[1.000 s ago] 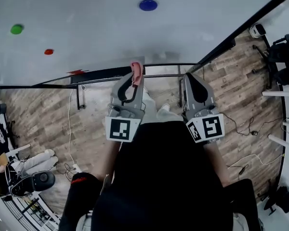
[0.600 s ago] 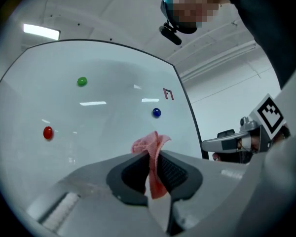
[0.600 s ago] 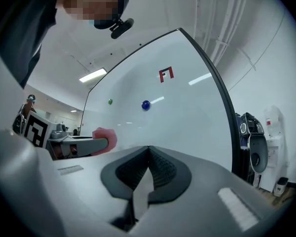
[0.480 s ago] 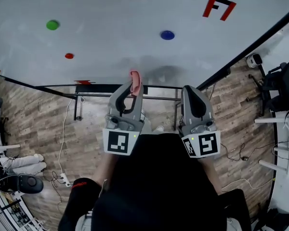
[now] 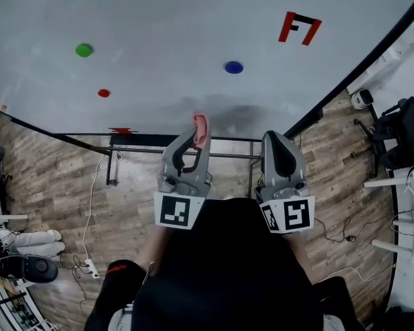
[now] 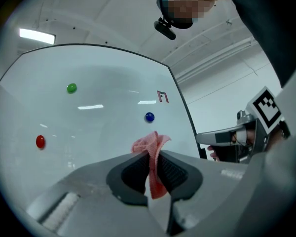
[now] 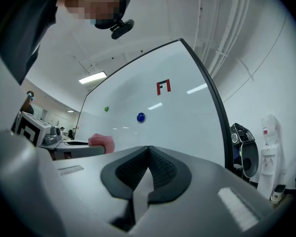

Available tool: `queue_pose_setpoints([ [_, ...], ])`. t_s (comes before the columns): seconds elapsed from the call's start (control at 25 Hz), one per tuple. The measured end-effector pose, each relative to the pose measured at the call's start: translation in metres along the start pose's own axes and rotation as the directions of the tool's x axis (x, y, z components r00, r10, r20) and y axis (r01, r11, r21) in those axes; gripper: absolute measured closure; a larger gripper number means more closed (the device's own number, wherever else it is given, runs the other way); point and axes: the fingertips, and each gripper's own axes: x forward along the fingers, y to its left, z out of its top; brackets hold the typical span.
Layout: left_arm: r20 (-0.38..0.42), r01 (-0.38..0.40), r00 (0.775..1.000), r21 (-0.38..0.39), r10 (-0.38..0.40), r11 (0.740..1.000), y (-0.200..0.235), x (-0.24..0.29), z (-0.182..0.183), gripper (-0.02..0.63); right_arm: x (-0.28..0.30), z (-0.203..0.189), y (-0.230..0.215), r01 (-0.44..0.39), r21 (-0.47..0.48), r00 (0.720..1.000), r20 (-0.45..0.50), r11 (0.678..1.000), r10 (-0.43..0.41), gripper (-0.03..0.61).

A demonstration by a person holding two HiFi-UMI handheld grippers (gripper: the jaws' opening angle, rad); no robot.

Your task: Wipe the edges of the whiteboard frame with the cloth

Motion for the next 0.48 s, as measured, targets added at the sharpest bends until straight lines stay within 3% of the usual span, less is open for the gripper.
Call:
queue_pose_setpoints([
  [0.48,-0.028,0.023,0.999,0.018,-0.023,1.000,-0.014,0.000,-0.005,0.571,-0.003,-0.006,0.003,-0.020,-0.001,1.000,-0.012,1.000,0.020,0.578],
])
